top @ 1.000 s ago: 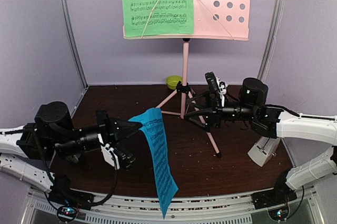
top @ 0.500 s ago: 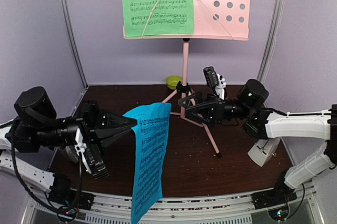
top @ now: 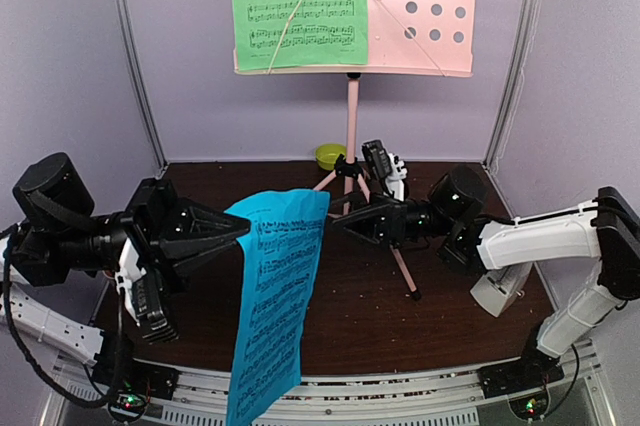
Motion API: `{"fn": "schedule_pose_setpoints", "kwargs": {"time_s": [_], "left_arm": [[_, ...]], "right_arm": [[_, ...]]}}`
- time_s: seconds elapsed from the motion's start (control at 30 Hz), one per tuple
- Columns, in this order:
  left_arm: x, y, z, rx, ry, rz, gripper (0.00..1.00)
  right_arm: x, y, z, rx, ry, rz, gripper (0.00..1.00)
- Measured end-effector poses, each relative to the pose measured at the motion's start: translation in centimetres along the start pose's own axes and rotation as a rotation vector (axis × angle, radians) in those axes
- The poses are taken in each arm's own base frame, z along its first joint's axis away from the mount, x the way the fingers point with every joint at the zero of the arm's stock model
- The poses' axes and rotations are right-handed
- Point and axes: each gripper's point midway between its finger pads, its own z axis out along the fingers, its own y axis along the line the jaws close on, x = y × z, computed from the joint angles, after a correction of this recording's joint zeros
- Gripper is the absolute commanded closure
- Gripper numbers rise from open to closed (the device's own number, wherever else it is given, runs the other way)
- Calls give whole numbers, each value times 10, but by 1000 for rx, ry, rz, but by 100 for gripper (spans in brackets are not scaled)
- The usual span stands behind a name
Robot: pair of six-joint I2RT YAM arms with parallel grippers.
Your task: Set up the instrument practice props
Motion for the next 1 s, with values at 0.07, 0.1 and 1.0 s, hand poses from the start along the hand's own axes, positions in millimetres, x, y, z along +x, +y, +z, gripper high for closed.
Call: {"fn": "schedule_pose_setpoints", "kwargs": {"time_s": [0.07,0.1,1.0], "left_arm": [[-1,2,0,-6,-3,0,100],[-1,2,0,-7,-4,0,100],[33,3,-11,-23,199,84,100]], "right_arm": [[-3,6,5,-31,-11,2,22],[-5,12,8,-55,-18,4,27],[-27,69,2,-111,-20,-100,37]]}}
